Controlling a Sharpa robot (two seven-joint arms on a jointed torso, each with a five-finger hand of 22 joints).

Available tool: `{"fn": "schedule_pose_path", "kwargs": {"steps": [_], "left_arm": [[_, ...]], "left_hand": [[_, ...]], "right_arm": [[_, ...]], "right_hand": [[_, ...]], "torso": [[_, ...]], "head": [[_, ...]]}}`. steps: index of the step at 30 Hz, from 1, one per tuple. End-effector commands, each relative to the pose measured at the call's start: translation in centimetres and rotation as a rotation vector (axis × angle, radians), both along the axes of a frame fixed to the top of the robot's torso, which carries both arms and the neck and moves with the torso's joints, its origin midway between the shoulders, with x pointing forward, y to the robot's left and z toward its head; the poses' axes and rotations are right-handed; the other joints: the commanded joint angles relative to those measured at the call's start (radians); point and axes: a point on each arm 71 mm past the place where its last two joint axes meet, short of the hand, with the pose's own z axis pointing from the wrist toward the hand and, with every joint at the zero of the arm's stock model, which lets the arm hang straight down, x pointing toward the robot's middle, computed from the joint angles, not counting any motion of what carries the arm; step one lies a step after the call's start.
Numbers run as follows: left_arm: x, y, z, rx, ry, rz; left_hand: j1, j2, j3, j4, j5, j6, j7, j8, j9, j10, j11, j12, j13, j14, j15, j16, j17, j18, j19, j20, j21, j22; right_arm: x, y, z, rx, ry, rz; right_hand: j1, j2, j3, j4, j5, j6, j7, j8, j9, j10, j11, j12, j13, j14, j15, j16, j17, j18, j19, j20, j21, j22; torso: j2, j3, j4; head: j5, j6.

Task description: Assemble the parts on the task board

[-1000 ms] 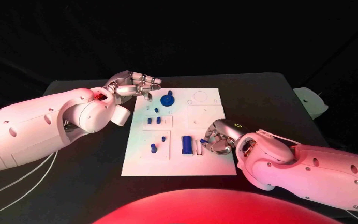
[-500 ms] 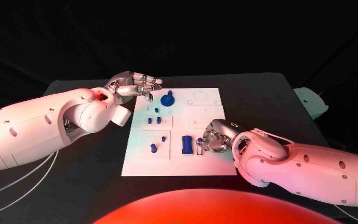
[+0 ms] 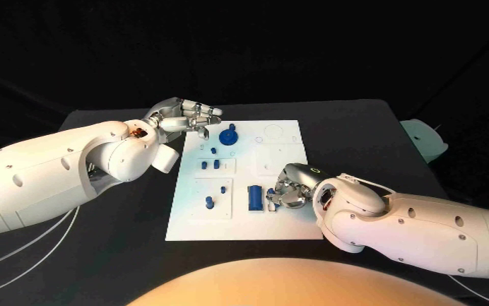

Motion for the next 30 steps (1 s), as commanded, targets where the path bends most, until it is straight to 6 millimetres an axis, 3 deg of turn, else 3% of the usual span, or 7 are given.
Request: {"fn": "schedule_pose_path", "kwargs": {"steps": [1, 30], "left_arm": [[-0.12, -0.32, 0.06, -0.005, 0.002, -0.025], [-0.08, -0.13, 0.01, -0.002, 0.006, -0.027]], "left_hand": [[0.009, 0.001, 0.001, -0.008, -0.001, -0.004, 0.0, 0.005, 0.0, -0.01, 0.0, 0.006, 0.001, -0.003, 0.002, -0.007, -0.001, 0.015, -0.003, 0.0, -0.002, 0.0], [0.007, 0.001, 0.001, -0.008, -0.002, -0.005, 0.001, 0.005, 0.0, -0.011, 0.001, 0.007, 0.0, -0.003, 0.003, -0.008, -0.002, 0.015, -0.003, 0.001, -0.002, 0.0]], "right_arm": [[-0.56, 0.27, -0.65, -0.031, 0.051, 0.03], [-1.4, 0.72, 0.01, -0.003, 0.021, 0.049]], "right_hand": [[-0.013, 0.001, -0.009, 0.003, 0.004, 0.005, -0.011, 0.002, 0.0, 0.01, -0.003, 0.011, 0.103, 0.092, -0.007, 0.002, 0.2, -0.01, 0.042, -0.01, -0.002, 0.217], [-0.067, 0.051, -0.05, 0.071, 0.041, 0.025, -0.021, 0.022, 0.005, 0.039, -0.011, 0.073, 0.147, 0.098, -0.014, 0.014, 0.224, -0.013, 0.048, -0.016, 0.014, 0.221]], "torso": [[0.0, 0.0, -0.0004], [0.0, 0.0004, -0.0006]], "head": [[0.0, 0.0], [0.001, 0.0]]}}
